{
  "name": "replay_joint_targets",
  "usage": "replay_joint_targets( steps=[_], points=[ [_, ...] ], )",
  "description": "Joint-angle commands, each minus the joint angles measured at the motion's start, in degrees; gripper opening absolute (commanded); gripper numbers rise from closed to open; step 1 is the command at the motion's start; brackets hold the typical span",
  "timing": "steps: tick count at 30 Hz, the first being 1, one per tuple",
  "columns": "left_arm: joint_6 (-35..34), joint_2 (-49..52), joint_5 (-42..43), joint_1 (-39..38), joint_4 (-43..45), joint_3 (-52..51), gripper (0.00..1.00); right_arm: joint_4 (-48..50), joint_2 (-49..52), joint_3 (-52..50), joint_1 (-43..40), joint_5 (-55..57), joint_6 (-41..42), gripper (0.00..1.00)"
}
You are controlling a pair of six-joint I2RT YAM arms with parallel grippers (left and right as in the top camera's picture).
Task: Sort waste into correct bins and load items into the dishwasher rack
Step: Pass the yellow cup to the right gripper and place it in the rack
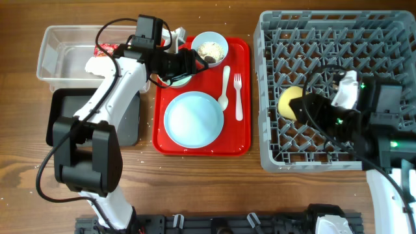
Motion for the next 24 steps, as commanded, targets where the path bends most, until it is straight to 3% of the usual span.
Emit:
replay_joint_targets(
  steps=[1,4,10,15,20,24],
  points=[
    [0.35,-0.92,-11.72,0.07,-1.14,-0.04,0.62,-8.74,2.16,2.12,3.76,9.60,1.20,0.38],
    [0.37,-0.92,-12.83,0.07,-1.79,-0.04,0.62,-15.74,8.13,1.88,8.96,16.35,5.40,0.38],
    [0.57,-0.92,-13.03,0.07,-2.75,-0.04,0.63,-14.01,23.47,0.44,11.47,20.37,6.82,0.38],
    [0.55,-0.92,-14.12,0.07,-3.19,-0.04,0.64,-11.98,31.08,0.44,11.52,19.21,6.49,0.71],
    [0.55,-0.92,-14.12,0.07,-3.15,-0.04,0.65,-11.34,30.32,2.51,11.52,14.25,3.43,0.82],
    [0.55,-0.98,-14.08,0.07,-3.19,-0.04,0.65,-14.29,25.77,9.16,11.52,14.25,1.92,0.82]
  ],
)
